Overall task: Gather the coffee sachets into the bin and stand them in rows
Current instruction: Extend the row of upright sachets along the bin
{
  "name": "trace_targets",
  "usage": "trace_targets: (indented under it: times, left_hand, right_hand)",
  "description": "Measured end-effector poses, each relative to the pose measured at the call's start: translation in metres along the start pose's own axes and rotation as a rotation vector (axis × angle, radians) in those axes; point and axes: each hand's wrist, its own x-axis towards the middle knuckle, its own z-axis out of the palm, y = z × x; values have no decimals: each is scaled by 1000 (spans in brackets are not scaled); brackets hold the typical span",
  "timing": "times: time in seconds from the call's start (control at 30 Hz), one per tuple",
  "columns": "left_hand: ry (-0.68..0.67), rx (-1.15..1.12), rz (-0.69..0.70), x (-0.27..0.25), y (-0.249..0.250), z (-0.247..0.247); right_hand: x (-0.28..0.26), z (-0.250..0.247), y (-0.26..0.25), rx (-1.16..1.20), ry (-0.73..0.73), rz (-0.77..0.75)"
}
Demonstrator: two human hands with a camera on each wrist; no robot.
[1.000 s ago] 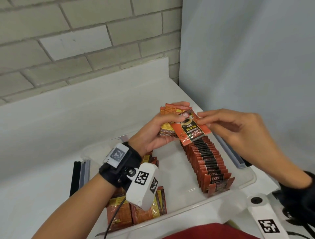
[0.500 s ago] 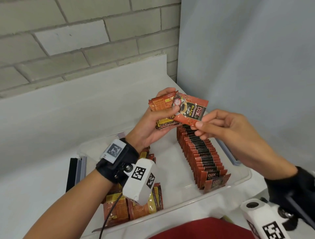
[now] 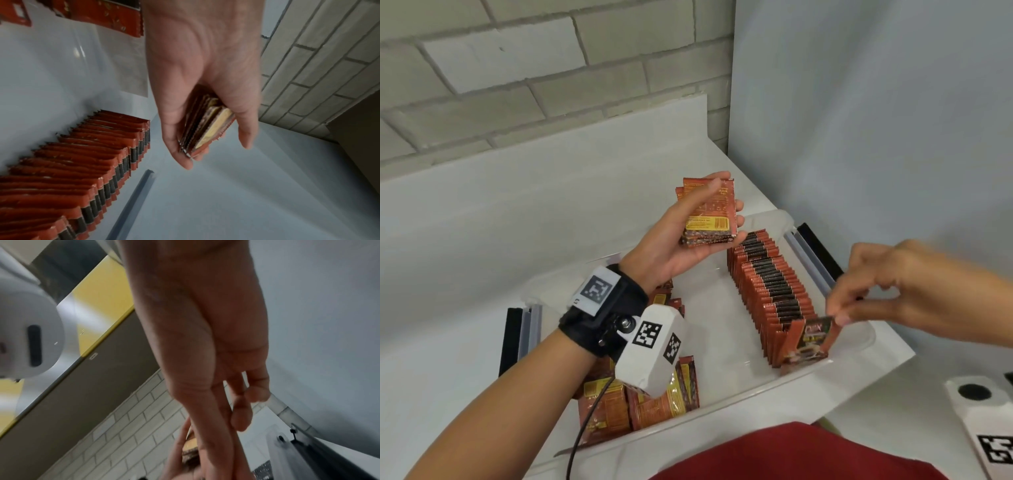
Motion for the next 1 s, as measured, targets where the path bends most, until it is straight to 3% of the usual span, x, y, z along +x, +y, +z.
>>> trace_targets:
  times: [0.17,0.33,0.77,1.0]
  left_hand:
    - [41,2,-9,-3,3,4]
    - [46,-18,5,-3,3,4]
    - [41,-72,18,-1,1,1]
    - [-34,-18,33,-3,2,2]
  right_hand:
    - [2,21,4,-86,-79,-46]
    - [8,32,7,-289,-47,-241]
    - [17,41,9,-383,-49,-335]
    - [23,42,18,-368,-71,-376]
